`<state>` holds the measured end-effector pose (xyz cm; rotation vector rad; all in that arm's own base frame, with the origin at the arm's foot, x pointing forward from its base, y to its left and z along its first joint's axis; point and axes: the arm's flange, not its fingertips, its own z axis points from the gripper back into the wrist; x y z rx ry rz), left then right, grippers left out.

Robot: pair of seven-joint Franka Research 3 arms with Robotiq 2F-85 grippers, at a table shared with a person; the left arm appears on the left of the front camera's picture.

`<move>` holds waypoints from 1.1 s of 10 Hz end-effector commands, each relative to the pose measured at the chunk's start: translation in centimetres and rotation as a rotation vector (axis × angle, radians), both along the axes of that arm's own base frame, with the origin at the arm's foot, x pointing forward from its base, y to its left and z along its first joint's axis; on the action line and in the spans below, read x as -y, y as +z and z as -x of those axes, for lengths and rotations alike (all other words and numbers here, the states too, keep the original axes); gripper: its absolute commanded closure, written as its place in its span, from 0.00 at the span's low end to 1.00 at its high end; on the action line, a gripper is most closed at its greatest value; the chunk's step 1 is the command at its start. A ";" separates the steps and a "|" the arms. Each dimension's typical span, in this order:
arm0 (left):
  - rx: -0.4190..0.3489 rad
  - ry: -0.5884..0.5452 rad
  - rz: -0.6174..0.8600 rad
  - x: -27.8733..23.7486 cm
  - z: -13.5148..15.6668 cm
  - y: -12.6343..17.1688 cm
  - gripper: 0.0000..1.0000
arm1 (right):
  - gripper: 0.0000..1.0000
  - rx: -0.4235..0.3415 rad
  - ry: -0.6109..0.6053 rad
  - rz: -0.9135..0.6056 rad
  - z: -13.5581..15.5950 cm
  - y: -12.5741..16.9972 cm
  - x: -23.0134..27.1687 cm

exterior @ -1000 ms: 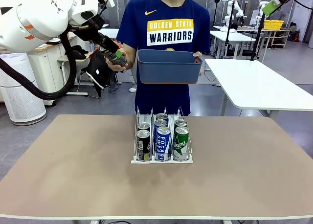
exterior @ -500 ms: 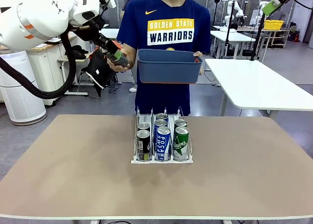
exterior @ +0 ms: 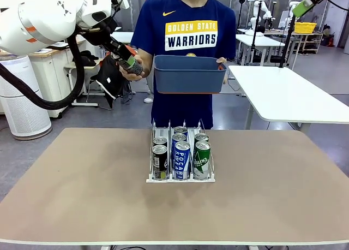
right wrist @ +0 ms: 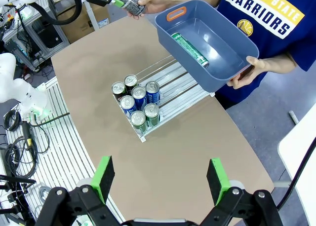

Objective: Fill the beverage cans into the dispenser.
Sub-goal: Pick up the Pepsi coke handed by the human, then place the picked Pepsi coke in the line of the Automatic Can Dispenser with the same cans.

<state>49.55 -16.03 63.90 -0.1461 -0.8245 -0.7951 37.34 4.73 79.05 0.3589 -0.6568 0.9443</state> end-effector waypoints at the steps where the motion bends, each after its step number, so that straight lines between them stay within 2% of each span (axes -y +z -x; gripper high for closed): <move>1: -0.007 0.013 -0.033 -0.3 0.7 0.3 1.00 | 0.00 -0.001 0.000 0.000 0.0 -0.1 0.0; 3: -0.014 -0.006 -0.024 -0.2 0.7 0.3 1.00 | 0.00 -0.001 0.000 0.000 0.0 -0.1 0.0; 4: -0.018 0.035 0.009 -0.3 0.3 0.5 0.99 | 0.00 -0.001 0.000 0.000 0.0 -0.1 0.0; 5: -0.002 -0.001 -0.021 0.2 0.2 0.1 0.99 | 0.00 -0.001 0.000 0.000 0.0 -0.1 0.0; 11: -0.002 -0.001 -0.021 0.2 0.2 0.1 0.99 | 0.00 -0.001 0.000 0.000 0.0 -0.1 0.0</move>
